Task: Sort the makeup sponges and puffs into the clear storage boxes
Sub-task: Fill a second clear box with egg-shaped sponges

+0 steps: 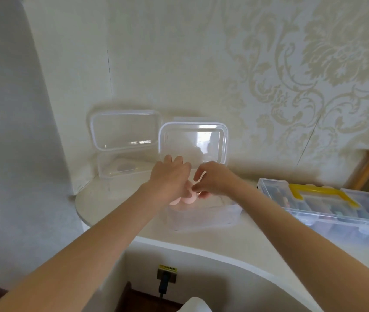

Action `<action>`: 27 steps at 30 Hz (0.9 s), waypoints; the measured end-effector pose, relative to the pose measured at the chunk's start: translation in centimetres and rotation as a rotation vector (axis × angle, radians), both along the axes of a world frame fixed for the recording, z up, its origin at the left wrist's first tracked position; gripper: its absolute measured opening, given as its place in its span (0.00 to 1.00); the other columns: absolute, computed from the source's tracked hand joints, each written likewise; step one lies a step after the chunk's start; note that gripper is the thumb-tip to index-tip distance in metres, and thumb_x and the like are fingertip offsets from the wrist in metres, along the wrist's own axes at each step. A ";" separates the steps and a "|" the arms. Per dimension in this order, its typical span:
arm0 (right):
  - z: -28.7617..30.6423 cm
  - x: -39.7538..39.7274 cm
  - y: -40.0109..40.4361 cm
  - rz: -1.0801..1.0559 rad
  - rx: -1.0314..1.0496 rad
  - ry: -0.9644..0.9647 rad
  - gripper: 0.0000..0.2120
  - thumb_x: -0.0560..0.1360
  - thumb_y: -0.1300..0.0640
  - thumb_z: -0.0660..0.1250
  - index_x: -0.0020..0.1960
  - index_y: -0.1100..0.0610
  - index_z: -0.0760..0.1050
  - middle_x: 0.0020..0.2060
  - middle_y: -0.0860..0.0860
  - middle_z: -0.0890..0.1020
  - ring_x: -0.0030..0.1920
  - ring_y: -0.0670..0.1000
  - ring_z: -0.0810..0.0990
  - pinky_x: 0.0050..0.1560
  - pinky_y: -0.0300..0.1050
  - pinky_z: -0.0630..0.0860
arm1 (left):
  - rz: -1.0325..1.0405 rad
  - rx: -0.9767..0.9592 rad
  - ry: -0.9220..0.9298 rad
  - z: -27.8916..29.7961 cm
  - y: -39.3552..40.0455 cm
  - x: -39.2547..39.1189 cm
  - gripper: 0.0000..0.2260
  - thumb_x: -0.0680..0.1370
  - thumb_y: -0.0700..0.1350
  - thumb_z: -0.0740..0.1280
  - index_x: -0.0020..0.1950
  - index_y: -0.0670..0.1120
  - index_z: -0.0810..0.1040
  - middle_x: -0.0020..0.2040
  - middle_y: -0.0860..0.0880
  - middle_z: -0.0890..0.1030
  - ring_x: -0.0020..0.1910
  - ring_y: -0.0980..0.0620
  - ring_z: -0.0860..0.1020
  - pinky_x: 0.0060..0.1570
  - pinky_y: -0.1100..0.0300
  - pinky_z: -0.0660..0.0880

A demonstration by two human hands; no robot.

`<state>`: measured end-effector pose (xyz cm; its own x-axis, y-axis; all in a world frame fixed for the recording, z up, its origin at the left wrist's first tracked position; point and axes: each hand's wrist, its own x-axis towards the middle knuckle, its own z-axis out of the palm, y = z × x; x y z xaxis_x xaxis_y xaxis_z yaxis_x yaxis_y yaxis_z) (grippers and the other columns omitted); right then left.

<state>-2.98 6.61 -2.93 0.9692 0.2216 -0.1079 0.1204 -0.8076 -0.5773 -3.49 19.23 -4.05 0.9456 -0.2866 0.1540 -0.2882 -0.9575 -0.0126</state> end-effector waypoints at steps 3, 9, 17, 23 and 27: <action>2.5 2.0 -3.1 -0.089 -0.036 -0.130 0.06 0.73 0.69 0.65 0.45 0.62 0.78 0.37 0.59 0.83 0.32 0.46 0.84 0.42 0.36 0.81 | 0.001 0.028 -0.013 0.0 0.0 0.2 0.20 0.72 0.53 0.69 0.59 0.44 0.70 0.58 0.46 0.72 0.57 0.44 0.69 0.44 0.57 0.62; 2.3 4.1 -6.7 -0.029 -0.422 0.000 0.21 0.75 0.63 0.63 0.67 0.56 0.68 0.60 0.56 0.75 0.47 0.53 0.79 0.40 0.40 0.76 | -0.018 0.082 -0.061 -0.4 0.1 0.2 0.21 0.73 0.51 0.69 0.62 0.44 0.68 0.59 0.45 0.71 0.57 0.43 0.70 0.45 0.57 0.62; 1.1 4.5 -7.1 -0.097 -0.535 -0.076 0.16 0.73 0.61 0.67 0.60 0.62 0.74 0.53 0.58 0.80 0.46 0.55 0.80 0.43 0.43 0.77 | -0.063 0.061 -0.084 -1.1 -0.1 0.2 0.15 0.75 0.44 0.65 0.61 0.52 0.69 0.59 0.47 0.69 0.59 0.44 0.66 0.46 0.55 0.59; 5.1 2.0 -6.6 -0.108 0.157 -0.215 0.15 0.72 0.53 0.71 0.54 0.56 0.70 0.36 0.54 0.79 0.30 0.49 0.73 0.32 0.39 0.68 | -0.074 0.059 -0.081 -1.2 -0.1 0.2 0.14 0.75 0.44 0.65 0.60 0.52 0.70 0.58 0.47 0.69 0.58 0.44 0.66 0.48 0.54 0.61; 2.6 0.6 -4.4 0.101 -0.150 -0.091 0.12 0.69 0.53 0.72 0.49 0.51 0.73 0.40 0.48 0.76 0.37 0.48 0.74 0.39 0.39 0.69 | -0.078 0.057 -0.049 -1.0 -0.2 0.0 0.14 0.76 0.45 0.65 0.61 0.51 0.69 0.59 0.46 0.68 0.58 0.43 0.65 0.51 0.53 0.62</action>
